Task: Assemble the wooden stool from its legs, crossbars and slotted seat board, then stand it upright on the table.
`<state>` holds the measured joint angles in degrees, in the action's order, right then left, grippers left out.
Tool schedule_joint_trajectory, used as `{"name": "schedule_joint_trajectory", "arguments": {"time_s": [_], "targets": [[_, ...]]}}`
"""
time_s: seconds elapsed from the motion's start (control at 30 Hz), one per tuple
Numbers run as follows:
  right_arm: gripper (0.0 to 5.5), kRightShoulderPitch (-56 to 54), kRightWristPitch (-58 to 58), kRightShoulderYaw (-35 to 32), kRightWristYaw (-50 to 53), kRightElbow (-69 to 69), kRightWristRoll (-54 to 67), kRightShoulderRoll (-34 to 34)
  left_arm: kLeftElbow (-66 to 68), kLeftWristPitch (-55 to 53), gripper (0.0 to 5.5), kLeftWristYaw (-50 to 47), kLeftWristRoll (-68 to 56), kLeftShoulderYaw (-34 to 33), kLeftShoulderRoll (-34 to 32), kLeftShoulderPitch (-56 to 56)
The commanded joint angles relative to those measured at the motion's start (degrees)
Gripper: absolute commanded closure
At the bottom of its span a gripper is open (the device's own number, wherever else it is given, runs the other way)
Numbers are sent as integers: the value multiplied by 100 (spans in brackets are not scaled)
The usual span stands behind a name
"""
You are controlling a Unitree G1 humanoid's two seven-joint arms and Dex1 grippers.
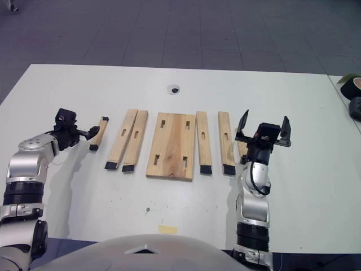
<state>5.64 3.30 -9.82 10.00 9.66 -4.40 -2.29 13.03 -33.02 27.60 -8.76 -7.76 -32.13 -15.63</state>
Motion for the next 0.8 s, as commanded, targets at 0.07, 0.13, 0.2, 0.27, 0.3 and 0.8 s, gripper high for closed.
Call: {"name": "schedule_joint_trajectory", "arguments": {"time_s": [0.07, 0.13, 0.2, 0.27, 0.3, 0.8], "targets": [[10, 80, 41, 95, 105, -13, -80, 148, 81, -123, 12, 103, 69, 253, 70, 60], [10, 83, 37, 88, 135, -11, -92, 180, 222, -61, 12, 78, 212, 424, 63, 84], [10, 87, 48, 76, 152, -36, -97, 191, 364, -28, 12, 64, 294, 534, 63, 91], [10, 98, 36, 70, 161, -32, -107, 196, 413, -32, 35, 103, 364, 640, 33, 135], [10, 100, 24, 75, 162, -21, -111, 197, 400, -50, 47, 165, 379, 683, -6, 171], [10, 880, 50, 79, 428, 379, -208, 500, 654, -423, 311, 1247, 511, 1192, -809, 467]]}}
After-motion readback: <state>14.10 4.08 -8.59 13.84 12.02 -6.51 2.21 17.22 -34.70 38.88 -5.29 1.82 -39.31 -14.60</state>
